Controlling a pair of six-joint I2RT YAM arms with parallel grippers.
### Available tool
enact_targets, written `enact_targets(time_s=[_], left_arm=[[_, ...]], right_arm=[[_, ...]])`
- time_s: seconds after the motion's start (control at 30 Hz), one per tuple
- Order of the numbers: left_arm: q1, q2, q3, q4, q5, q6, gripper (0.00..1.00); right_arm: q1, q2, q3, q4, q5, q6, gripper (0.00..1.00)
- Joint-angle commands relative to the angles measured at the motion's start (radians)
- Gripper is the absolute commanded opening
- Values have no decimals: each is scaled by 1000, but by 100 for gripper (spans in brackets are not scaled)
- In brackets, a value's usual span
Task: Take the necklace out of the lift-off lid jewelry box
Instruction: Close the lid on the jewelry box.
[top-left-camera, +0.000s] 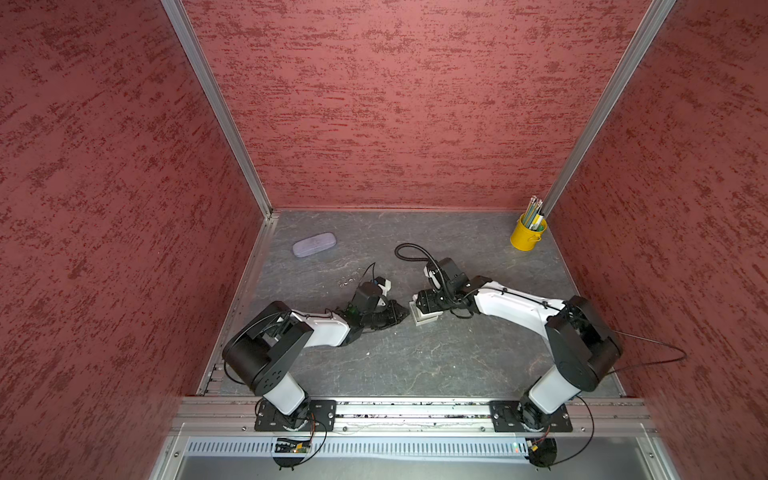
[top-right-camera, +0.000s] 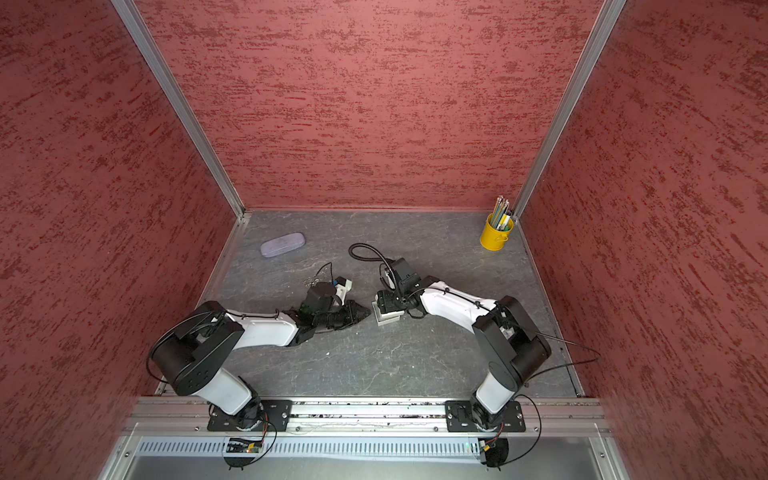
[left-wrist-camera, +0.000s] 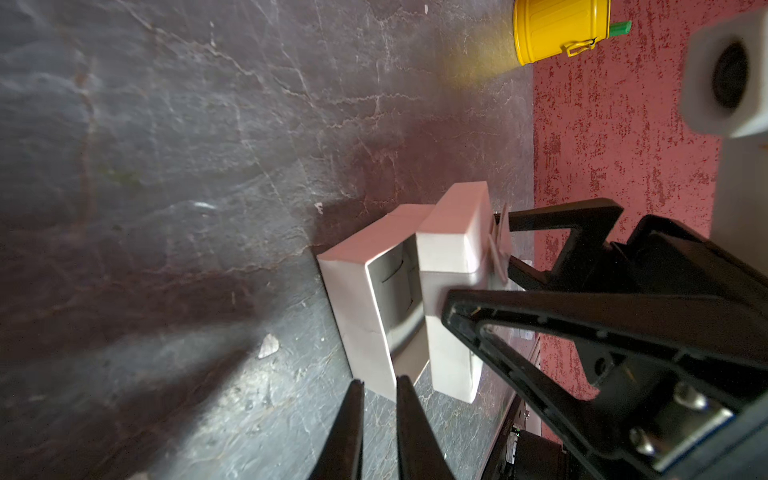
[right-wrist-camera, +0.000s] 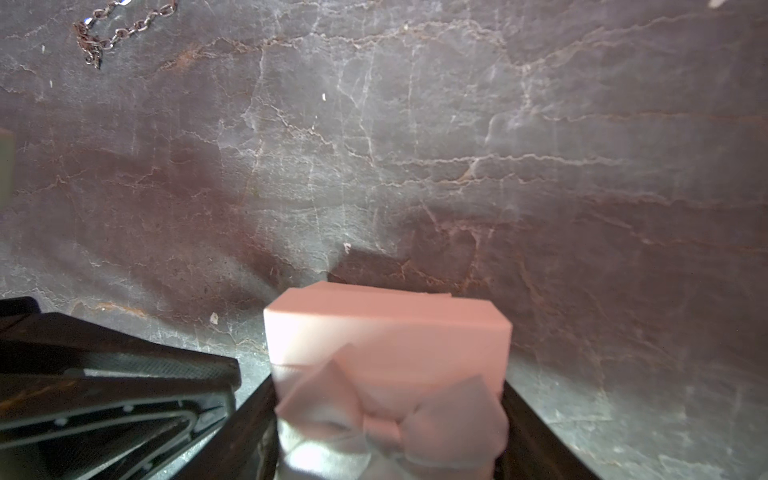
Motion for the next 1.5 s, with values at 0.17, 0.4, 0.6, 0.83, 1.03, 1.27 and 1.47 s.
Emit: enact_targets(time_s=[0.17, 0.4, 0.6, 0.83, 1.03, 1.27, 1.47], left_arm=[[-12, 27, -16, 33, -6, -17, 17], [-12, 25, -19, 33, -7, -20, 17], [-15, 27, -18, 33, -7, -22, 17], [-20, 36, -17, 71, -7, -25, 17], [-23, 46, -18, 83, -7, -30, 17], [-23, 54, -16, 95, -6, -35, 17], [-20, 59, -13, 95, -4, -34, 17]], right_arm=[[15, 6, -16, 19, -4, 18, 73], [17, -17, -10, 4, 25, 30, 73], [20, -40, -20, 2, 54, 67, 73], [26, -65, -50, 29, 69, 113, 73], [31, -65, -58, 46, 79, 134, 73], [33, -67, -39, 32, 132, 148, 74], [32, -42, -22, 25, 131, 134, 74]])
